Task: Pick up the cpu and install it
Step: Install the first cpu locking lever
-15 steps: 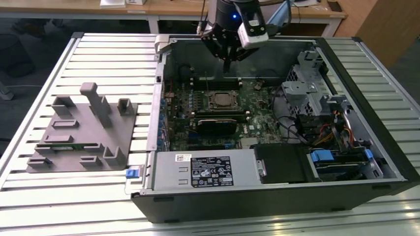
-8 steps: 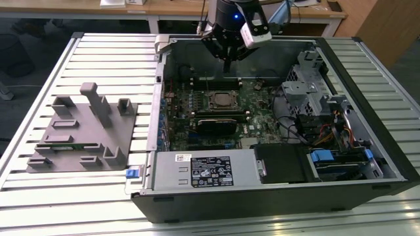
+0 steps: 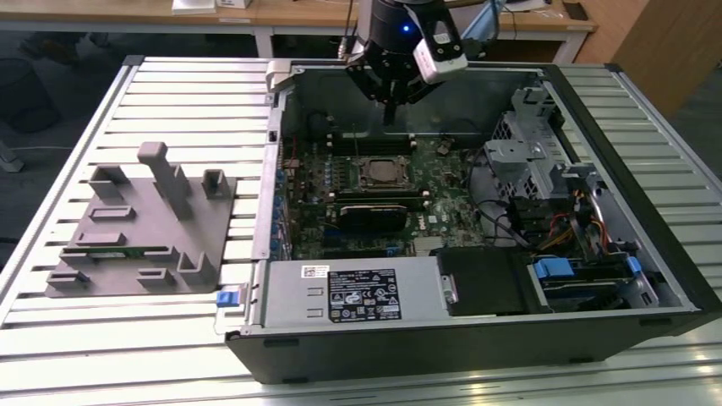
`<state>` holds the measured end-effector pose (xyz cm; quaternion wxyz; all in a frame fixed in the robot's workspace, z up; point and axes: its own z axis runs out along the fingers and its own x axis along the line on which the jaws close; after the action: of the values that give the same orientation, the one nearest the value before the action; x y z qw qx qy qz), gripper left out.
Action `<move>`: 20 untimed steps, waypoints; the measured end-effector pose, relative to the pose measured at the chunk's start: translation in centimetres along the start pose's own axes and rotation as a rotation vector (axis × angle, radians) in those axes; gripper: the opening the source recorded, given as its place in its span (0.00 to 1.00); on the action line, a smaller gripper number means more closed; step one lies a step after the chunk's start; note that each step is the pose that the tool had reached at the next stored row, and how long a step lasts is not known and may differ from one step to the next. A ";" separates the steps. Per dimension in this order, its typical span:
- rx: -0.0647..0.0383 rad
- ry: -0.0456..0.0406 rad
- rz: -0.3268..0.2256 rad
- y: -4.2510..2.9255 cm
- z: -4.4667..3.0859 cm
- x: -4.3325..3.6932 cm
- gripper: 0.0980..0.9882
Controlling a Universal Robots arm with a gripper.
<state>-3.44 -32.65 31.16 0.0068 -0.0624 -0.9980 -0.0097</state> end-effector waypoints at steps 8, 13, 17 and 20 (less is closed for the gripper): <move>0.000 -0.0001 0.000 -0.13 0.02 1.06 0.01; 0.001 0.0010 -0.057 -0.15 0.09 1.11 0.01; 0.001 0.0016 -0.088 -0.22 0.23 1.67 0.01; 0.001 0.0007 -0.088 -0.36 0.38 2.78 0.01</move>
<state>-6.25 -32.66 30.82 0.0067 -0.0182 -0.9998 -0.0095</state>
